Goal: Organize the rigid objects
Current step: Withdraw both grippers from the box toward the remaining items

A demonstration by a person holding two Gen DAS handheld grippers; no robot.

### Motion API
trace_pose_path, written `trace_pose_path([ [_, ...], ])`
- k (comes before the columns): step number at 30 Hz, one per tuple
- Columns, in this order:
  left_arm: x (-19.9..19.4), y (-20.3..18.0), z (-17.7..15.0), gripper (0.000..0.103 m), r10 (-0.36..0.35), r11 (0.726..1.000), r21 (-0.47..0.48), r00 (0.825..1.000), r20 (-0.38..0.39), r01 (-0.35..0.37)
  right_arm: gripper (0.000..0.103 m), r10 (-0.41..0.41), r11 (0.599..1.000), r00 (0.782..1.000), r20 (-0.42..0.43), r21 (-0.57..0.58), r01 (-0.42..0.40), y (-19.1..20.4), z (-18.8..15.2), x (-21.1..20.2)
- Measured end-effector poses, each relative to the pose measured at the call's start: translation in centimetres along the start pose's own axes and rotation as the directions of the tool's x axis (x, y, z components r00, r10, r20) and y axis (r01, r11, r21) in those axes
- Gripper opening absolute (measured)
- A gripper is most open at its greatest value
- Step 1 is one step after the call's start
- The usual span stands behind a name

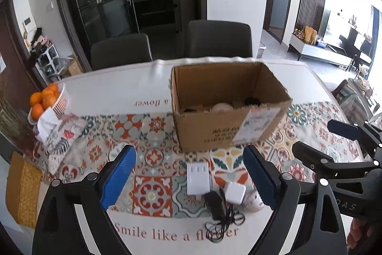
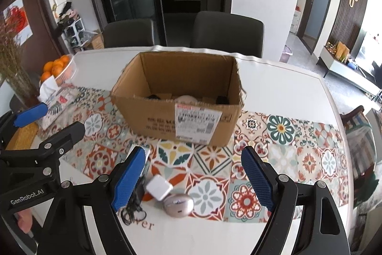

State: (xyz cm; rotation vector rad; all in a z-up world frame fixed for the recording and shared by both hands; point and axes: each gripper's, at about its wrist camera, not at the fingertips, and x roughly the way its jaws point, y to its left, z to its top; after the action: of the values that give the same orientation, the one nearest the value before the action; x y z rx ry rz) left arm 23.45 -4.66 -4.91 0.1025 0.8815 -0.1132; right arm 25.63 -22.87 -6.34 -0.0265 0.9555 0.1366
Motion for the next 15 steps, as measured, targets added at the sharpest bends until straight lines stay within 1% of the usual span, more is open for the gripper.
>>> trace_pose_path([
  [5,0.0,0.4,-2.3,0.092,0.015,1.000,-0.019,0.999,-0.038,-0.016,0.083,0.021,0.999,0.999,-0.032,-0.033,-0.022,0.7,-1.7,0.5],
  [8,0.4,0.7,-3.9,0.092,-0.009,0.999,-0.042,0.996,-0.086,0.006,0.083,0.034,0.998,0.998,-0.059,-0.052,-0.037,1.1,-2.7,1.1],
  [11,0.7,0.9,-5.1,0.092,-0.011,0.999,-0.052,0.993,-0.116,0.005,0.083,0.048,0.996,0.996,-0.081,-0.065,-0.053,1.6,-3.6,1.5],
  [15,1.5,1.1,-6.8,0.092,-0.026,0.997,-0.069,0.985,-0.173,0.014,0.083,0.065,0.994,0.990,-0.122,-0.081,-0.075,2.2,-4.9,2.3],
])
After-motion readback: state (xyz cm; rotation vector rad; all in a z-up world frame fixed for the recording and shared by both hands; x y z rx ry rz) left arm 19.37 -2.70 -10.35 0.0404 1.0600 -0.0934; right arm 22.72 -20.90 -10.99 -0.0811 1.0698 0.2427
